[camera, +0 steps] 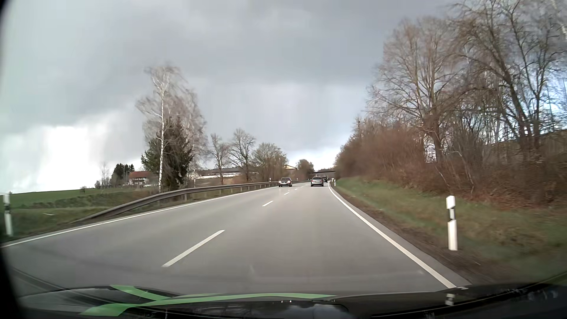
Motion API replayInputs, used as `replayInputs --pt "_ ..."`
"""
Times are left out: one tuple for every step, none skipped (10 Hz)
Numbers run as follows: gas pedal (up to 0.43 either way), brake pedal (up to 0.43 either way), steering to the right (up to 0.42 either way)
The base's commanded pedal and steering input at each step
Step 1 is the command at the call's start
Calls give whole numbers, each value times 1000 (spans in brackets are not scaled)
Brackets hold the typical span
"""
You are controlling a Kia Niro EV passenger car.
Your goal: Follow the waypoints while adhering to traffic rules and regulations
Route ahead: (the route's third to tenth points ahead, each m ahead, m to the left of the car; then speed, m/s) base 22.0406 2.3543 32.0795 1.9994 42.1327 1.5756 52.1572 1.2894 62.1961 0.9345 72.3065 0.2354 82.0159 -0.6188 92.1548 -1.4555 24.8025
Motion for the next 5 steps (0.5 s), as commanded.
replayInputs --pt "260 0 4" --pt "260 0 5" --pt "260 0 4" --pt "260 0 6" --pt "260 0 7"
